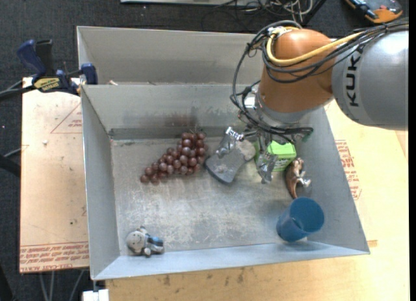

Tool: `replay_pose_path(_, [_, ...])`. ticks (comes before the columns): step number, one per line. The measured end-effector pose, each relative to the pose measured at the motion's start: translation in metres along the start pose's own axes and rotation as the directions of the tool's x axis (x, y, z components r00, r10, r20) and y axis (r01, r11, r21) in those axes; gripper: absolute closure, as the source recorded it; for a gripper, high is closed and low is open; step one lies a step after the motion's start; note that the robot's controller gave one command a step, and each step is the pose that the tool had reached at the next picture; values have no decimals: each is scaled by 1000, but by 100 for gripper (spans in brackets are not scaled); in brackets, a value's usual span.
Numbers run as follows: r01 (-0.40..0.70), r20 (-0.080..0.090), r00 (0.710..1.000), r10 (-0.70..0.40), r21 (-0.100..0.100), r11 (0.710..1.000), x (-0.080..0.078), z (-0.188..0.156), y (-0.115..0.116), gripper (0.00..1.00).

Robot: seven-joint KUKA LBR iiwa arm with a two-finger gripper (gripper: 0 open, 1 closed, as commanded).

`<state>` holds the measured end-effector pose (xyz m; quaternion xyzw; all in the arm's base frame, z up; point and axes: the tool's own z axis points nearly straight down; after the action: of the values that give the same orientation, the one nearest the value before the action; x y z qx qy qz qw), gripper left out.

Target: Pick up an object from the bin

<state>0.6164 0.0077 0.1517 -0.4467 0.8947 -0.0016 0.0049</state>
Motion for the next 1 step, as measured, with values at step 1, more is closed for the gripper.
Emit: replay_pose_path(1, [-120,-6,993,120,-8,993,-1,15,1,0])
